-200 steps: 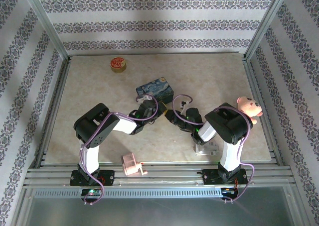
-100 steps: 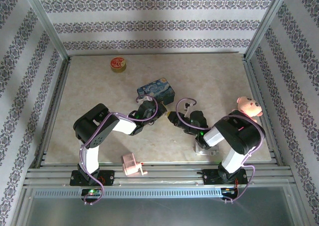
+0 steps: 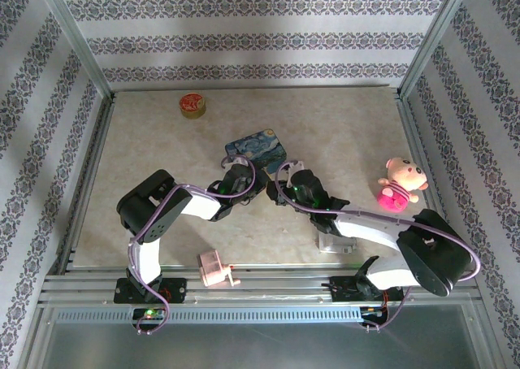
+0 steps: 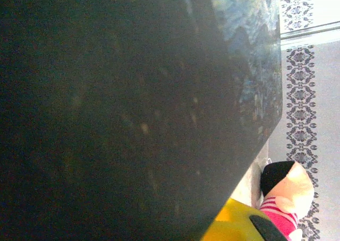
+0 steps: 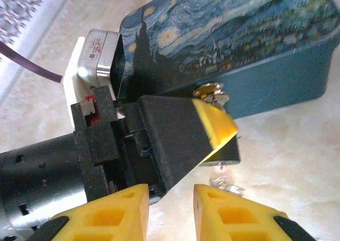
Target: Unlock the padlock with the key
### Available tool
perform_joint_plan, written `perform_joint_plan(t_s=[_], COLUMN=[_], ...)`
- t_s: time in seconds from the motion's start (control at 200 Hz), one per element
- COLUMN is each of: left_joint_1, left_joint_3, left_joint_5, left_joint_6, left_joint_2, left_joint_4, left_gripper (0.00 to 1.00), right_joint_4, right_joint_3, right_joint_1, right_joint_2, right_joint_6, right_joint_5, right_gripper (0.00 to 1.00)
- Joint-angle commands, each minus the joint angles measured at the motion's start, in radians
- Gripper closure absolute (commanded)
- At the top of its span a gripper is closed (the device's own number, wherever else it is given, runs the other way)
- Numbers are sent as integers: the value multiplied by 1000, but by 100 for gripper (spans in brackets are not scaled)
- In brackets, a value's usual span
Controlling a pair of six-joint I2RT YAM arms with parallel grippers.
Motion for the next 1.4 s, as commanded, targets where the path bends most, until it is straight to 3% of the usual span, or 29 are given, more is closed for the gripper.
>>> perform_joint_plan(t_s=[0.0,0.24,0.37,0.765,0.91,1.394], left_joint_1=[10,17,22,25,25,26], left_joint_3=[12,41,39,45,49,51], left_joint_5=[67,87,100,156,164,208], left_joint_6=[-32,-15,-28,-86,-93,-105], left_joint_2=[-37,-63,-62,-32,-30,-31], left_joint_4=[-71,-190,-185,-144,-142,-159], left_gripper=[100,100,100,100,100,100], right_joint_4=[-268,-375,-386,-379,-378,-354], right_joint_3=[61,172,206,250,263,282], right_joint_1=[32,102,115,119,119,118], right_joint_2=[8,104,154,229,249,295], right_joint_6=[-163,-266,-282,-343,-360,-391], right_joint_5=[122,197,221,247,247,335], right_gripper=[72,64,59,57,58,74])
